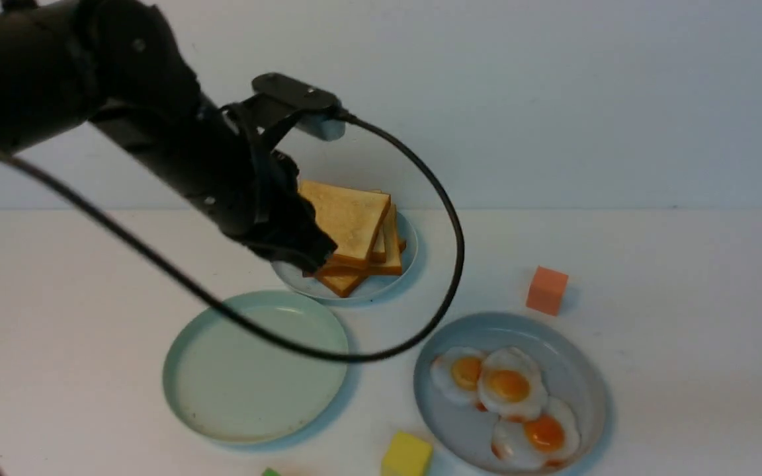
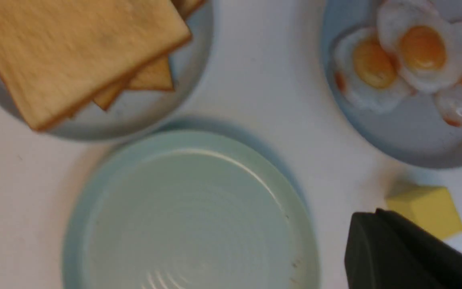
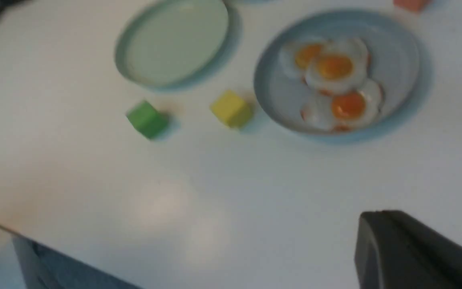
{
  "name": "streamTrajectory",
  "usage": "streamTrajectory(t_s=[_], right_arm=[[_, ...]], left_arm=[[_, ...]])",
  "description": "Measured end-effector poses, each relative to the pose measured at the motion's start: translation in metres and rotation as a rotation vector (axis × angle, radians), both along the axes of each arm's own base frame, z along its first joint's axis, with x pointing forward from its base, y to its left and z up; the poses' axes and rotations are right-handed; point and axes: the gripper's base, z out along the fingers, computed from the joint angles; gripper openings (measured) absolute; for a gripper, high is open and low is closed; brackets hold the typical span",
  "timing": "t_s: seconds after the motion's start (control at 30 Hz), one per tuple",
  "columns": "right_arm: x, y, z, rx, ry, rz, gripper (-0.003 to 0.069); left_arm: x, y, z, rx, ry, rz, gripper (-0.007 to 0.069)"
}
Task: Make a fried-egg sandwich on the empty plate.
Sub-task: Use the left arm to grab a slice of bread
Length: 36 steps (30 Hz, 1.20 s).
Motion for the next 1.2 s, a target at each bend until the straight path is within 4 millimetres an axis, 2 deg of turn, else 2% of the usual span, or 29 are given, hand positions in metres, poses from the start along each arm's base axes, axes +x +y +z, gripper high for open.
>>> streamTrajectory(t_s=[0.03, 0.07, 0.17, 0.2, 0.23, 0.27, 0.33, 0.47, 0.5, 0.53, 0.6, 0.63, 0.7, 0.77, 0.9, 1.03, 1.2], right_arm=[[0.002, 0.000, 0.002, -0.023, 0.011, 0.016, 0.0002], [0.004, 0.000, 0.007, -0.048, 0.005, 0.052, 0.0004], [0.004, 0.002, 0.010, -0.063, -0.014, 0.108, 0.0005], [0.004, 0.002, 0.010, -0.064, -0.015, 0.107, 0.0005], [0.003, 0.002, 0.010, -0.077, -0.025, 0.130, 0.0005], [0.003, 0.002, 0.010, -0.078, -0.025, 0.130, 0.0005], [0.003, 0.002, 0.009, -0.092, -0.027, 0.136, 0.0007], [0.004, 0.001, 0.009, -0.103, -0.033, 0.133, 0.0008], [0.004, 0.001, 0.009, -0.103, -0.035, 0.133, 0.0008], [0.005, 0.001, 0.010, -0.104, -0.045, 0.127, 0.0008], [0.006, 0.000, 0.010, -0.108, -0.054, 0.121, 0.0008], [0.006, 0.000, 0.010, -0.109, -0.055, 0.120, 0.0008], [0.006, 0.000, 0.011, -0.108, -0.061, 0.117, 0.0008], [0.006, 0.000, 0.011, -0.107, -0.064, 0.116, 0.0008], [0.007, 0.000, 0.011, -0.105, -0.068, 0.114, 0.0010], [0.008, 0.000, 0.012, -0.103, -0.074, 0.112, 0.0011], [0.008, 0.000, 0.013, -0.099, -0.084, 0.108, 0.0014]], left_arm=[[0.010, 0.001, 0.002, 0.008, -0.022, -0.020, -0.0013], [0.032, 0.003, -0.009, 0.041, -0.026, -0.073, -0.0013], [0.060, 0.008, -0.021, 0.089, -0.051, -0.180, -0.0013], [0.062, 0.008, -0.022, 0.093, -0.056, -0.186, -0.0013], [0.075, 0.011, -0.033, 0.131, -0.069, -0.249, -0.0013], [0.077, 0.012, -0.032, 0.139, -0.081, -0.263, -0.0013], [0.090, 0.016, -0.045, 0.210, -0.117, -0.358, 0.0018], [0.097, 0.014, -0.059, 0.244, -0.147, -0.450, 0.0159], [0.097, 0.014, -0.061, 0.246, -0.148, -0.454, 0.0169], [0.101, 0.013, -0.068, 0.256, -0.161, -0.478, 0.0250], [0.107, 0.012, -0.080, 0.273, -0.185, -0.499, 0.0347], [0.107, 0.012, -0.080, 0.274, -0.190, -0.500, 0.0356], [0.114, 0.011, -0.089, 0.287, -0.224, -0.502, 0.0440], [0.119, 0.010, -0.095, 0.294, -0.252, -0.494, 0.0475], [0.126, 0.009, -0.102, 0.311, -0.306, -0.488, 0.0484], [0.130, 0.009, -0.106, 0.320, -0.328, -0.492, 0.0453], [0.130, 0.009, -0.106, 0.321, -0.330, -0.495, 0.0307]])
